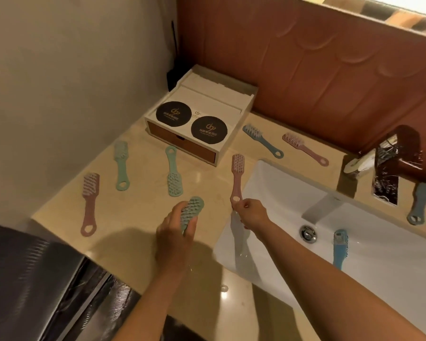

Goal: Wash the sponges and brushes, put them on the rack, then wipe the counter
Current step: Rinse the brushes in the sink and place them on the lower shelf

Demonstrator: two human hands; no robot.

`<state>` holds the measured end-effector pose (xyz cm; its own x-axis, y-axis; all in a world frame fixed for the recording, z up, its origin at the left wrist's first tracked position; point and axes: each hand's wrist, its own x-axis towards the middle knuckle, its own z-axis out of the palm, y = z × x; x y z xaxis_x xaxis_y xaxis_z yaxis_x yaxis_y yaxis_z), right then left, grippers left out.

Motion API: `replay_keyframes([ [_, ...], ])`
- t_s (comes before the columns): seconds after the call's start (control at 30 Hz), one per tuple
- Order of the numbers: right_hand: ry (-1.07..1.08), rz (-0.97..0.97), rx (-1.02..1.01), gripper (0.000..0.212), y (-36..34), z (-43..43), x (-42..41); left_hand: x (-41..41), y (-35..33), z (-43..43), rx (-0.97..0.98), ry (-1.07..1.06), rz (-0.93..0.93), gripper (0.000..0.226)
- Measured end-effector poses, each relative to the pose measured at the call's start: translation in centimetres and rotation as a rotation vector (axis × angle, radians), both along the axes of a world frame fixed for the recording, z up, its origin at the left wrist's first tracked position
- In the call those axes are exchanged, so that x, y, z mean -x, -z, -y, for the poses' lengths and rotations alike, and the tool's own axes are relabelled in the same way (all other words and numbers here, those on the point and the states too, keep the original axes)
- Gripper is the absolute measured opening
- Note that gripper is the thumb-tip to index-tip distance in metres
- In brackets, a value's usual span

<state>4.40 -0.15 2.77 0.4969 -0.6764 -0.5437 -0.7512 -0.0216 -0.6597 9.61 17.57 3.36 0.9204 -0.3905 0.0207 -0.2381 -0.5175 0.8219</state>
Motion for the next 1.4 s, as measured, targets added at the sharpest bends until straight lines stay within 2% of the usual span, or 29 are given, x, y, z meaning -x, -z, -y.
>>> replay_keyframes([
  [0.17,0.089,0.202,-0.096,0.032,-1.5,-0.5,1.9,0.2,-2.9,1.5,0.233,-0.059,-0.194,0.041],
  [0.23,0.102,0.292,-0.144,0.029,-2.8,-0.6,3.7,0.2,-3.8,3.0,0.307,-0.003,-0.254,0.024],
  [0.37,0.089,0.39,-0.203,0.025,-5.0,-0.5,7.9,0.7,-4.9,6.5,0.463,-0.055,-0.613,0.008],
  [0.5,0.043,0.414,-0.231,0.029,-6.3,0.9,13.2,3.0,-5.4,9.3,0.618,-0.118,-0.928,0.037],
  [0.57,0.009,0.398,-0.224,0.029,-6.7,1.8,16.1,4.8,-6.0,10.5,0.62,-0.064,-1.04,0.038],
  [0.73,-0.067,0.33,-0.249,0.023,-7.7,3.4,23.0,10.4,-7.6,13.0,0.552,0.096,-1.105,0.039],
  [0.83,-0.127,0.265,-0.214,0.025,-7.8,3.8,25.4,12.3,-7.6,13.5,0.502,0.087,-1.104,0.044],
  [0.9,-0.102,0.229,-0.104,0.024,-7.9,4.4,27.8,14.2,-7.7,14.1,0.448,0.085,-1.134,0.045],
  [1.03,0.013,0.193,0.251,0.01,-8.3,5.6,31.6,18.1,-8.2,16.0,0.436,0.047,-1.215,0.042],
  [1.17,0.064,0.096,0.499,0.026,-9.5,6.5,34.8,23.5,-8.8,18.0,0.362,0.098,-1.194,0.039],
  [1.4,0.034,0.013,0.533,0.048,-10.5,6.8,36.7,29.8,-8.9,20.5,0.363,0.185,-1.291,0.034],
])
